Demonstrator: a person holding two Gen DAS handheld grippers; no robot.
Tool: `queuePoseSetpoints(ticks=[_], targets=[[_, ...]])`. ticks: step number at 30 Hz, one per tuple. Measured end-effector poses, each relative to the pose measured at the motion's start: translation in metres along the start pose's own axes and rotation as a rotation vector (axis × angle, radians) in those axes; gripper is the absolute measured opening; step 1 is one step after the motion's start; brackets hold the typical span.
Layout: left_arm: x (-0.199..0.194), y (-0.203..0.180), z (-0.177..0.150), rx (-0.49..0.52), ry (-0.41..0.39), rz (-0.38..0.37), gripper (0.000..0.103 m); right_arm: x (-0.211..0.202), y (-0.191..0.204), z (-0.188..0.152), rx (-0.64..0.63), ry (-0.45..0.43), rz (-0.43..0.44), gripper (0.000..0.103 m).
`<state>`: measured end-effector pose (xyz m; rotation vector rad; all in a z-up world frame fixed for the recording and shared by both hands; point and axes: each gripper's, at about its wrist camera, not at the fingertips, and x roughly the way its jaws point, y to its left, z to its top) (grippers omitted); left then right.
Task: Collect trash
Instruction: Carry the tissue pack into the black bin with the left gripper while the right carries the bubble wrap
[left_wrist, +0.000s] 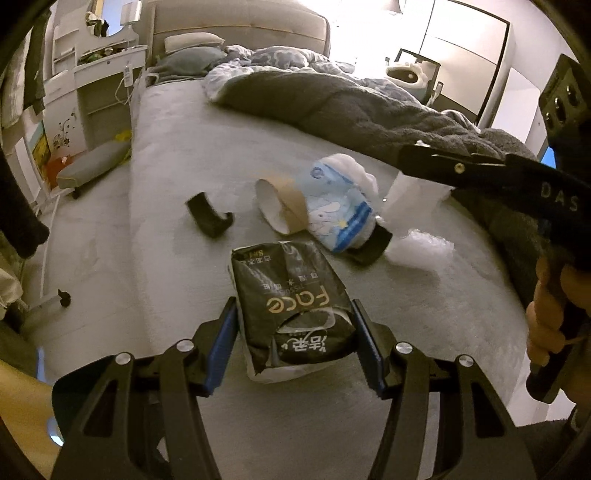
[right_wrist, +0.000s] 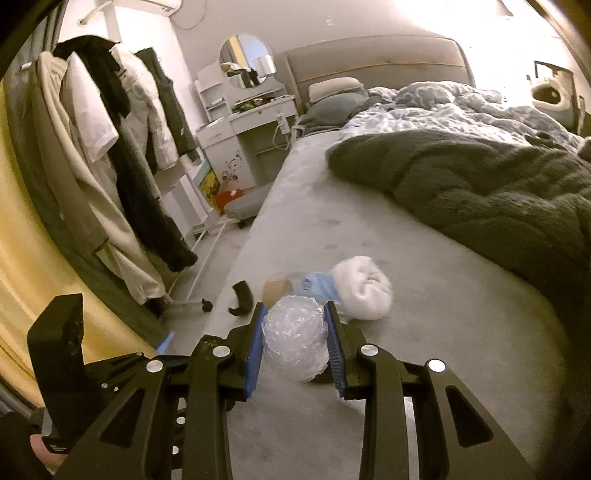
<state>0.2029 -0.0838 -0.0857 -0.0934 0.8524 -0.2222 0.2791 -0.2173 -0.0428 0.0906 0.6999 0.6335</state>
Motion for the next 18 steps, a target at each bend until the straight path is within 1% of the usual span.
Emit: queuePoseSetpoints(ticks=[5, 9, 18], targets=[[-0.014, 0.023, -0.001, -0.024, -0.015, 0.014, 0.062, 0.019, 0.022, 0.006, -0.027, 0.019, 0.016, 0.032], [-0.025, 0.049, -0.005, -0.055, -0.024, 0.043, 0.062, 0.030, 0.042, 0.011, -0.050, 0.026, 0.034, 0.032], [-0.037, 0.101, -0.015, -0.123, 0.004, 0.118, 0.062, 0.059, 0.086, 0.017, -0.102, 0.057, 0.074, 0.032]])
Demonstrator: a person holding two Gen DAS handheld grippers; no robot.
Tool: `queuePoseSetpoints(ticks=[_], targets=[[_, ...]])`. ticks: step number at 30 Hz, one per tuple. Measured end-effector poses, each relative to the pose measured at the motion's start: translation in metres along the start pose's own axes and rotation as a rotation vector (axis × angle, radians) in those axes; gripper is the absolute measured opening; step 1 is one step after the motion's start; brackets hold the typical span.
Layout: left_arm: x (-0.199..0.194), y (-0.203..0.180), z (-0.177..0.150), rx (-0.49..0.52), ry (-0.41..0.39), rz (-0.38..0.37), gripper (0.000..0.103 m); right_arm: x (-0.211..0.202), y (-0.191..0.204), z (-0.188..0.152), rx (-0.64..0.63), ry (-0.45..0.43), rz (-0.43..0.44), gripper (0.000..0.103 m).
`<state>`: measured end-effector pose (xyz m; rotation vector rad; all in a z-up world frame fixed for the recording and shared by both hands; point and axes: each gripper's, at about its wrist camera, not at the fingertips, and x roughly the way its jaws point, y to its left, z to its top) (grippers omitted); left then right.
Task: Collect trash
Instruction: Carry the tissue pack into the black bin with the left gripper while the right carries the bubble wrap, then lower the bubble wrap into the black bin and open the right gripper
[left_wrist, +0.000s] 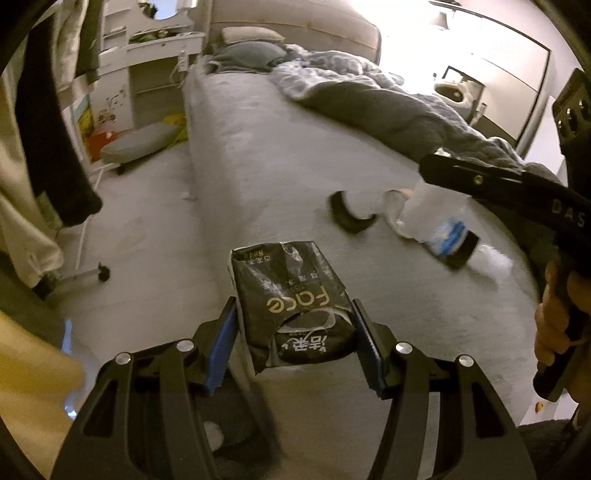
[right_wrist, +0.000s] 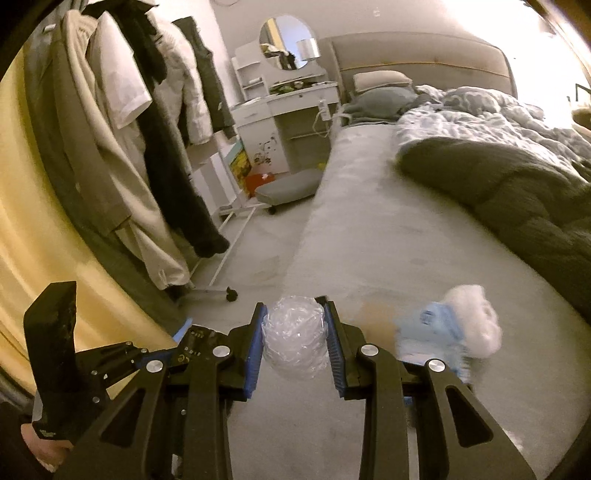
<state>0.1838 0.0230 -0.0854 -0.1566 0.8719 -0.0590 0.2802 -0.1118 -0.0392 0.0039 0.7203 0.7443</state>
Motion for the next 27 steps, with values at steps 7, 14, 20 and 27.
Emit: queuePoseSetpoints(ticks=[7, 14, 20, 27], targets=[[0.010, 0.041, -0.012, -0.054, 0.081, 0.075, 0.062, 0.025, 0.039, 0.007, -0.049, 0.027, 0.055, 0.032], [0.025, 0.080, -0.033, -0.115, 0.196, 0.102, 0.061, 0.053, 0.076, 0.006, -0.104, 0.076, 0.107, 0.032], [0.028, 0.103, -0.046, -0.123, 0.265, 0.130, 0.049, 0.070, 0.097, 0.007, -0.130, 0.100, 0.133, 0.032], [0.034, 0.133, -0.066, -0.170, 0.365, 0.147, 0.049, 0.099, 0.120, 0.000, -0.156, 0.163, 0.154, 0.032]])
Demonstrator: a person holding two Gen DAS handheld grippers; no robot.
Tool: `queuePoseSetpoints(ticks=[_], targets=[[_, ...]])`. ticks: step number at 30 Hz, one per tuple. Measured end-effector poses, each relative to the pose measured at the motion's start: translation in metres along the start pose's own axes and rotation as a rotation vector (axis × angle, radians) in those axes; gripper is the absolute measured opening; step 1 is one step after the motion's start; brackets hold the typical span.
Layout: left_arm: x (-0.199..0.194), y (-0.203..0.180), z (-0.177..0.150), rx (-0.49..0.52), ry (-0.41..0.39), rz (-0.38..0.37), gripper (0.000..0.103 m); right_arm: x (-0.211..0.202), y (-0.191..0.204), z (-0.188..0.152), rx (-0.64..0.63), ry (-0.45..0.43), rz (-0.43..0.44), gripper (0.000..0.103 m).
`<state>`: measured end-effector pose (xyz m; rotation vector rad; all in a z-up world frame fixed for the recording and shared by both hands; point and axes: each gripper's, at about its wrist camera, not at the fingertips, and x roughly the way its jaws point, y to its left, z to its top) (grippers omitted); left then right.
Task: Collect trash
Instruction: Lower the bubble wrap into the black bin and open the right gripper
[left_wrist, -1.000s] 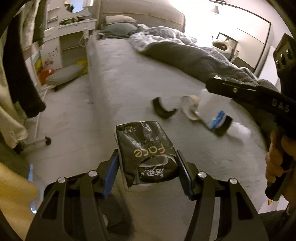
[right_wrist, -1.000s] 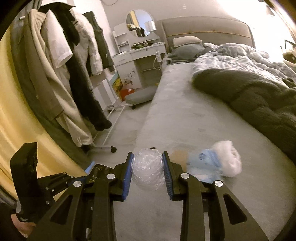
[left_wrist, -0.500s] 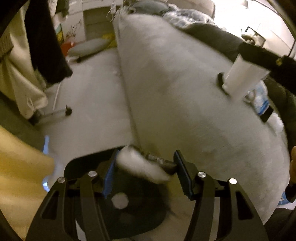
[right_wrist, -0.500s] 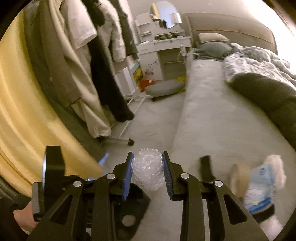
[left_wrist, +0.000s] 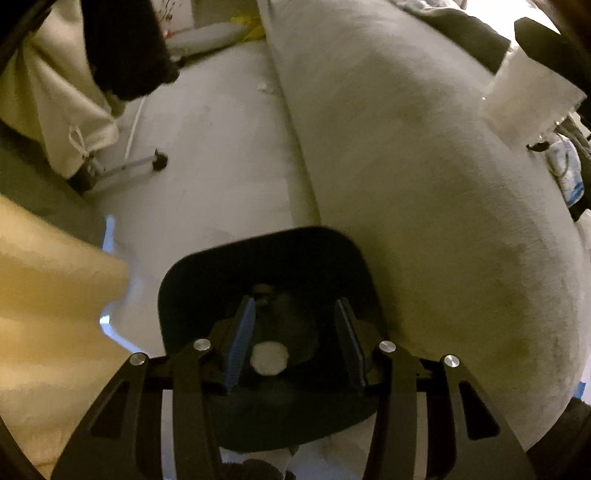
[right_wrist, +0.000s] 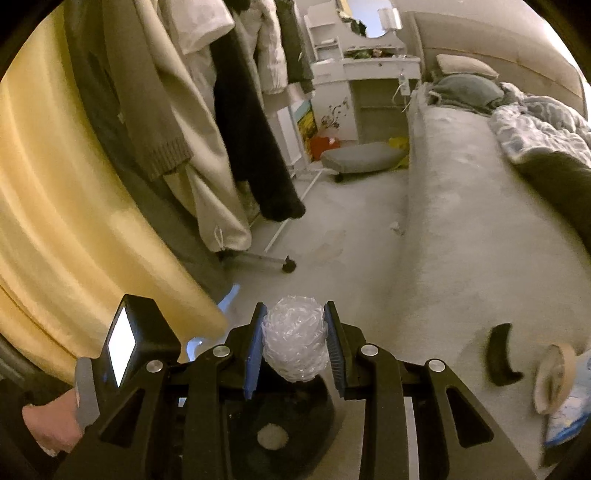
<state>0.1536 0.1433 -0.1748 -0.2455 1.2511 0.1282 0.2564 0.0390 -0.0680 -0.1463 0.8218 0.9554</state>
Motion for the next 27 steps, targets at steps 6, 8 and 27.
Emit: queuePoseSetpoints(ticks=[6, 8, 27], targets=[[-0.014, 0.024, -0.001, -0.059, -0.033, -0.014, 0.061, 0.032, 0.013, -0.005, -0.011, 0.089, 0.018, 0.032], [-0.021, 0.031, 0.000, -0.074, -0.059, -0.019, 0.065, 0.041, 0.016, -0.009, -0.012, 0.112, 0.023, 0.032], [-0.102, 0.086, 0.007, -0.188, -0.396, -0.036, 0.082, 0.120, 0.038, -0.038, 0.008, 0.297, 0.042, 0.032]])
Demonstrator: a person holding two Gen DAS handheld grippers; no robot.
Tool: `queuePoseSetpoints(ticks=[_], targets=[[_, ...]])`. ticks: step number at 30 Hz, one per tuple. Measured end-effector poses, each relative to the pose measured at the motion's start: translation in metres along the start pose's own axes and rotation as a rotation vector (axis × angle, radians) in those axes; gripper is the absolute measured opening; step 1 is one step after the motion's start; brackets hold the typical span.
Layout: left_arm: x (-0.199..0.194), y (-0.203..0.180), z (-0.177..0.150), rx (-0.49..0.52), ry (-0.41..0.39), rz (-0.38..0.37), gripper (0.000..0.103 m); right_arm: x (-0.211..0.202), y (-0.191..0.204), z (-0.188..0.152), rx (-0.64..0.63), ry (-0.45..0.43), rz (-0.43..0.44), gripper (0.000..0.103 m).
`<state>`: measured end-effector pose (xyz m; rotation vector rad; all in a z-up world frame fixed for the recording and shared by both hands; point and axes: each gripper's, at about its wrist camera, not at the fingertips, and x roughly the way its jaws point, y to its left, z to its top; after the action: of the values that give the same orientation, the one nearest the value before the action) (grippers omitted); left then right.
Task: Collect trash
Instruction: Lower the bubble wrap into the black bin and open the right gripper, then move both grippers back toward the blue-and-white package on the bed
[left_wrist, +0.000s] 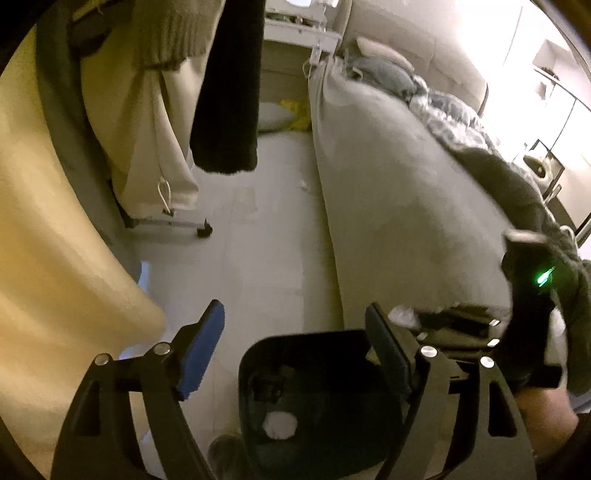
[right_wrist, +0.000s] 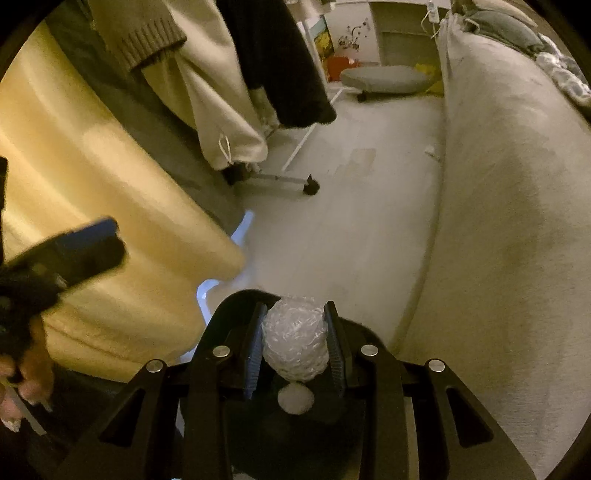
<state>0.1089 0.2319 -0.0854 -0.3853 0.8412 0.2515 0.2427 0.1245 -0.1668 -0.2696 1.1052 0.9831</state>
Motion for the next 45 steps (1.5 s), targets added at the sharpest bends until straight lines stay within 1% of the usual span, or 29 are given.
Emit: queuePoseSetpoints(ticks=[8, 16, 20, 22, 23, 24, 26, 30, 37, 40, 42, 45], targets=[[-0.024, 0.001, 0.010, 0.014, -0.115, -0.041, 0.085, 0.024, 0.012, -0.012, -0.030, 0.081, 0.010, 0.032], [-0.034, -0.005, 0.016, 0.032, -0.172, -0.038, 0.086, 0.034, 0.024, -0.022, -0.054, 0.136, 0.030, 0.032], [-0.043, -0.007, 0.020, 0.033, -0.216, -0.042, 0.086, 0.031, 0.026, -0.026, -0.066, 0.141, 0.039, 0.033], [-0.047, -0.009, 0.022, 0.028, -0.234, -0.050, 0.086, 0.030, 0.026, -0.029, -0.064, 0.158, 0.058, 0.043], [-0.049, -0.011, 0.024, 0.025, -0.243, -0.058, 0.087, 0.028, 0.026, -0.032, -0.065, 0.159, 0.062, 0.051], [-0.051, -0.014, 0.025, 0.024, -0.252, -0.063, 0.087, 0.026, 0.027, -0.033, -0.067, 0.157, 0.062, 0.053], [-0.053, -0.020, 0.027, 0.028, -0.266, -0.066, 0.087, 0.022, 0.027, -0.035, -0.072, 0.157, 0.063, 0.053], [-0.056, -0.035, 0.028, 0.046, -0.289, -0.082, 0.088, 0.007, 0.022, -0.038, -0.061, 0.131, 0.062, 0.053], [-0.057, -0.062, 0.029, 0.071, -0.307, -0.101, 0.089, -0.026, 0.009, -0.037, -0.052, 0.050, 0.062, 0.055], [-0.054, -0.072, 0.029, 0.079, -0.305, -0.113, 0.090, -0.043, 0.004, -0.039, -0.051, 0.001, 0.053, 0.057], [-0.052, -0.080, 0.029, 0.091, -0.308, -0.115, 0.091, -0.054, 0.001, -0.039, -0.056, -0.034, 0.045, 0.060], [-0.053, -0.092, 0.028, 0.104, -0.314, -0.127, 0.092, -0.068, -0.005, -0.040, -0.062, -0.077, 0.024, 0.063]])
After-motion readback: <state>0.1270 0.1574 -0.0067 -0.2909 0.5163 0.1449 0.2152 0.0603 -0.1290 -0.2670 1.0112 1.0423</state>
